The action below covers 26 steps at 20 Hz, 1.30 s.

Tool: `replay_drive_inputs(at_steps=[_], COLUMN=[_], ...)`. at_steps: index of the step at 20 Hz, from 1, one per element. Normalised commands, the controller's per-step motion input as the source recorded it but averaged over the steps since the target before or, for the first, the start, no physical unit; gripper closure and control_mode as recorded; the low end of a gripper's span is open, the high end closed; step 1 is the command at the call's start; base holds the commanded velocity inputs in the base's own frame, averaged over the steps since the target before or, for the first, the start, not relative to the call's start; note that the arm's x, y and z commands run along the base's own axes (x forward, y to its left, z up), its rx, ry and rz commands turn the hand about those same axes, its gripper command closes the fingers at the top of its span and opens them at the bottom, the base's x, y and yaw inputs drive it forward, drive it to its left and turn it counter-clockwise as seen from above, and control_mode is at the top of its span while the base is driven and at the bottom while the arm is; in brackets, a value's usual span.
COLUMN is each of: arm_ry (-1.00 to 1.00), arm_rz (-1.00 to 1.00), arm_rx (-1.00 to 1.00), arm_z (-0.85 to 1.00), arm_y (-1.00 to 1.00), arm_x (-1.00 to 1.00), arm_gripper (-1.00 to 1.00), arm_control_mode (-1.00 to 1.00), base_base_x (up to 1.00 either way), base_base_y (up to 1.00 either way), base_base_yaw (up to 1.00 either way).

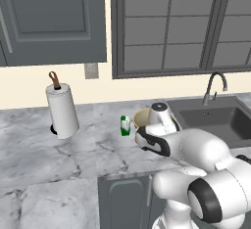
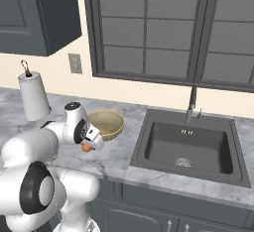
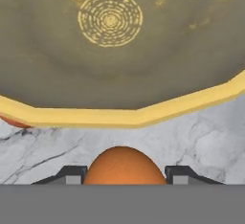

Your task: Gather the eggs and milk located in the vicinity of the sink area and place them right next to the bowl.

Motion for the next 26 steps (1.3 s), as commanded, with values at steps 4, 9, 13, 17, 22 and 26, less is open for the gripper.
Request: replay_drive_inputs(at_steps=[4, 9, 13, 17, 22, 26], arm_ry=[-0.10, -0.05, 0.00, 0.00, 0.00, 0.00], arm_rz=[0.00, 0.00, 0.00, 0.00, 0.00, 0.00], arm_rx=[0.00, 0.00, 0.00, 0.00, 0.01, 0.01], arm_z=[-0.20, -0.21, -0.11, -0.05, -0.08, -0.08], arm_y=[0.00, 0.02, 0.00, 0.00, 0.00, 0.01], arm_x=[0.01, 0.01, 0.01, 0.00, 0.00, 0.00], arm_gripper=[1.00, 1.00, 1.00, 1.00, -1.00, -1.00], arm_control_mode=[-1.00, -1.00, -1.00, -1.00, -1.00, -1.00], base_base_x=[0.00, 0.00, 0.00, 0.00, 0.00, 0.00], base_base_y=[0.00, 0.00, 0.00, 0.00, 0.00, 0.00], base_base_yaw=[0.00, 0.00, 0.00, 0.00, 0.00, 0.00])
